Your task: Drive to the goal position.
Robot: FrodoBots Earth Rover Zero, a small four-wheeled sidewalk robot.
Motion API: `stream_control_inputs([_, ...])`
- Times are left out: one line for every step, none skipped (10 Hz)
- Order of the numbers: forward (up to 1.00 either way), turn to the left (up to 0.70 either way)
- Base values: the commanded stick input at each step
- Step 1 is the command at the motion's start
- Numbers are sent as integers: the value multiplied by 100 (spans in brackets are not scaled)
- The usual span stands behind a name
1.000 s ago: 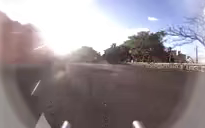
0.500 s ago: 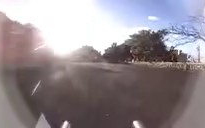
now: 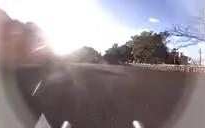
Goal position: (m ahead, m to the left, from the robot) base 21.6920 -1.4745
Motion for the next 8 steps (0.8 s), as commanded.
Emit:
stream_control_inputs([70,3])
stream_control_inputs([70,3])
stream_control_inputs([70,3])
stream_control_inputs([70,3])
stream_control_inputs([70,3])
stream_control_inputs([70,3])
stream_control_inputs([70,3])
stream_control_inputs([70,3])
